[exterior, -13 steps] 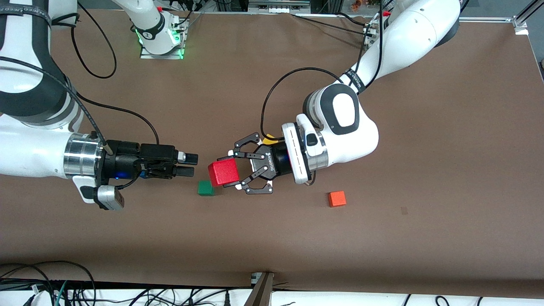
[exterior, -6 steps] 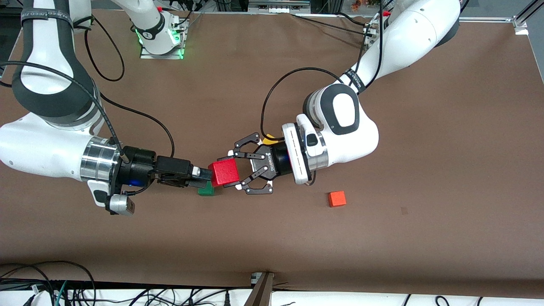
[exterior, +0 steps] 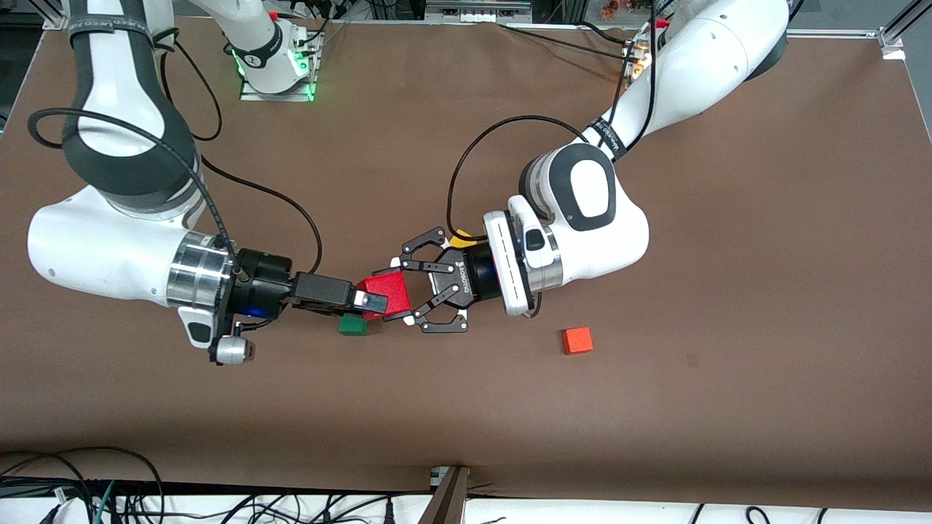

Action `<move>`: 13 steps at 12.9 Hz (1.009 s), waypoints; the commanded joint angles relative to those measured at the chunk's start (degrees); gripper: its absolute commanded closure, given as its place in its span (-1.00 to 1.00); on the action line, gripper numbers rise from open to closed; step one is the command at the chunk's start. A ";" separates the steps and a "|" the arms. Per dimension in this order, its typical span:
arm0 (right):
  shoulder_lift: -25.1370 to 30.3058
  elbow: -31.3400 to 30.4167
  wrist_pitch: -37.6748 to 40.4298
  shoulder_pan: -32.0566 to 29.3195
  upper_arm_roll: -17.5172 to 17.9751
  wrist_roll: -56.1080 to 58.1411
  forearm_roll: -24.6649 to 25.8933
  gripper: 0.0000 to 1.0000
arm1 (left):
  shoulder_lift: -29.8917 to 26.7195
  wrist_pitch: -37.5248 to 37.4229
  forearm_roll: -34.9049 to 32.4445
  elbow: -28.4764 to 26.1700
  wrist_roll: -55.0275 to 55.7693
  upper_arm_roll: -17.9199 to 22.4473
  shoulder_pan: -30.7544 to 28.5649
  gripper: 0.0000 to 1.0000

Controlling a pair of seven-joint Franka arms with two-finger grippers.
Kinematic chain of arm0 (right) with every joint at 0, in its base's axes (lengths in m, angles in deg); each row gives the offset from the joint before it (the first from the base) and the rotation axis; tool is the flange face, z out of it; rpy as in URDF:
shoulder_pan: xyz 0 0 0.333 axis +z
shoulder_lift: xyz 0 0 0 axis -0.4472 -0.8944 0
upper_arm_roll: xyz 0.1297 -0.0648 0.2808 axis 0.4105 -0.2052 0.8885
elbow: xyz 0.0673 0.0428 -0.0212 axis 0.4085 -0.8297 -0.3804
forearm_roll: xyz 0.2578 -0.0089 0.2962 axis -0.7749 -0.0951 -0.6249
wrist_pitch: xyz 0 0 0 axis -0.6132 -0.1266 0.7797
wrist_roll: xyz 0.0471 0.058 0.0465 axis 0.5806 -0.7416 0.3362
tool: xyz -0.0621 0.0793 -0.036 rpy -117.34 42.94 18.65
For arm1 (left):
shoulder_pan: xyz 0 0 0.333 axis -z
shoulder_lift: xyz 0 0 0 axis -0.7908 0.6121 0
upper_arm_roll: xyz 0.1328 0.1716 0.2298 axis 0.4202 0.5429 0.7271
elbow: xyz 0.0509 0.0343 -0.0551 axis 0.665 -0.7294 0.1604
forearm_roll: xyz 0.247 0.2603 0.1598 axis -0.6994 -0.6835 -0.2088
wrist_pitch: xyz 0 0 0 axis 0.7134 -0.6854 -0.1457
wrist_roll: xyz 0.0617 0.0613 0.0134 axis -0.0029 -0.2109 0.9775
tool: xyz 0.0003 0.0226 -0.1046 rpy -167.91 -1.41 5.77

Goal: Pass red block to right arm, stack on blue
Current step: 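Bring the right gripper to the red cube held by the left gripper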

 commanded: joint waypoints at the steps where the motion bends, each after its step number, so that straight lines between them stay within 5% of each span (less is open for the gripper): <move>1: -1.22 2.39 -0.15 0.36 -0.34 -1.44 1.50 0.53 | 0.14 -0.17 1.46 1.39 0.01 0.10 0.42 1.00; 4: -1.31 2.39 0.02 0.27 -0.34 -0.83 1.50 1.00 | 0.14 -0.17 1.37 1.39 0.01 0.10 0.42 1.00; 13: -1.31 2.39 0.46 0.09 -0.16 -0.92 1.42 1.00 | 0.14 -0.17 1.37 1.39 0.01 0.10 0.42 1.00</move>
